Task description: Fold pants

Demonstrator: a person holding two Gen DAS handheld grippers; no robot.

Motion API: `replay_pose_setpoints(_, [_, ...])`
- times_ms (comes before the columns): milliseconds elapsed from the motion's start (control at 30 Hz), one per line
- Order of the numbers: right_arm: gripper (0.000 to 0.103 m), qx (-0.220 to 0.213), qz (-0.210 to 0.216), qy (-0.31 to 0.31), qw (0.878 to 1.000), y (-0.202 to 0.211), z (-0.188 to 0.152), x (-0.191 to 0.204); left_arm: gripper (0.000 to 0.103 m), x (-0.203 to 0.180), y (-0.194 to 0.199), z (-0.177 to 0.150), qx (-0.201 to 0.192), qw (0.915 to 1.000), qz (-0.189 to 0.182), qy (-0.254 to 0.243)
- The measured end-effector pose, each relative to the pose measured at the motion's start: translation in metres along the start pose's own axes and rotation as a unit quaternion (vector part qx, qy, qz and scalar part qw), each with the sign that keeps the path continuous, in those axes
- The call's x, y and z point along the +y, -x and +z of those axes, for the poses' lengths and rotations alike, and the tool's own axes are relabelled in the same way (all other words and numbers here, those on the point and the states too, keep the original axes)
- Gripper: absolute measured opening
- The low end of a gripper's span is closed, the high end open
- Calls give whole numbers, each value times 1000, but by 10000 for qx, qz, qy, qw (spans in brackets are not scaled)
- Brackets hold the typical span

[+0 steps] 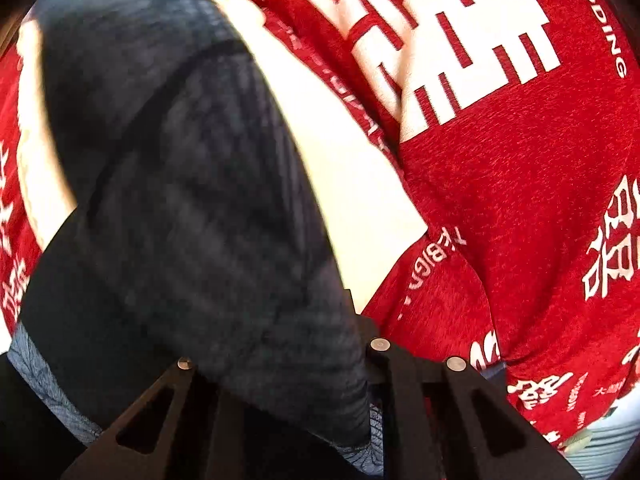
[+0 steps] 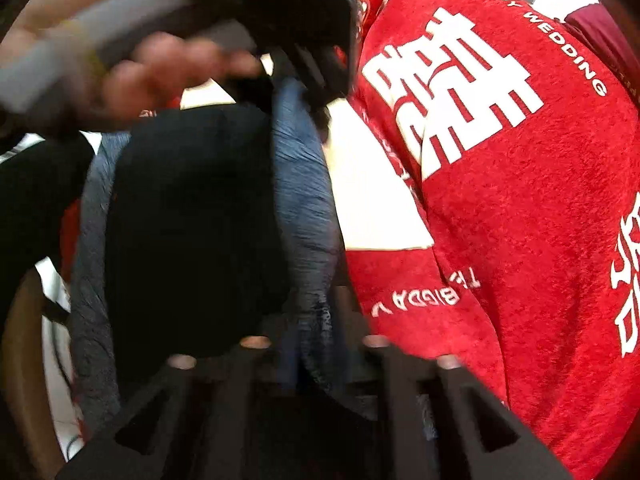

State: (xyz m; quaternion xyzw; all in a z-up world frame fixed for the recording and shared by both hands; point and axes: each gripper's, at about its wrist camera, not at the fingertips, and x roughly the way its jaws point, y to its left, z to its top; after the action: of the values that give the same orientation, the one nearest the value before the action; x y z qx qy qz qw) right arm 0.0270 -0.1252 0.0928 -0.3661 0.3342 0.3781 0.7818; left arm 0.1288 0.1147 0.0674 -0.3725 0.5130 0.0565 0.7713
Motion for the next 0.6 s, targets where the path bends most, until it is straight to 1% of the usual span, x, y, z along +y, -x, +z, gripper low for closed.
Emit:
replay_pose_setpoints(33, [85,53,-79,70,9999,-3,-2,-1,17,6,0,-2,45,10000,-36,43])
replay_pose_setpoints(67, [93,17,-191,177,9997,-5,-4,-3,17,13,1,-3,99,9999,-80,92])
replay_pose_setpoints(100, [93,-2,-228,278,9994,-8,-5,-6,17,15,0,-3,126,9998,-111,122])
replay_pose_setpoints(133, [93,115,-196,335,9992,-15,-6,-10,17,17,2,-4,141,9997,-160,125])
replay_pose_setpoints(167, [93,328,-134,357,9987,-24,-7,-17,17,18,7,-5,132,9997,-204,80])
replay_pose_setpoints(200, [90,544,-108,400,9977,-32,-9,-22,17,18,9,-6,122,9997,-213,38])
replay_pose_setpoints(233, [78,708,-103,465,9964,-37,-11,-26,17,18,13,-8,116,9997,-227,-2])
replay_pose_setpoints(267, [23,840,46,464,9954,-39,-13,-32,17,18,18,-11,136,9995,-269,-33])
replay_pose_setpoints(300, [8,1024,292,251,9940,-38,-13,-39,17,19,24,-15,128,9995,-299,-55])
replay_pose_setpoints(333, [8,1020,247,110,9944,-29,-12,-43,17,21,32,-18,96,9993,-337,-89])
replay_pose_setpoints(433, [8,722,21,147,9973,7,-10,-28,17,32,62,-39,-97,9982,-511,-287])
replay_pose_setpoints(500, [8,494,-168,151,9985,38,-9,-3,17,50,78,-55,-184,9974,-625,-316])
replay_pose_setpoints(567, [8,367,-310,161,9987,59,-11,32,17,69,87,-69,-268,9973,-599,-329])
replay_pose_setpoints(600, [8,350,-304,195,9987,63,-13,50,17,83,87,-74,-259,9977,-570,-275])
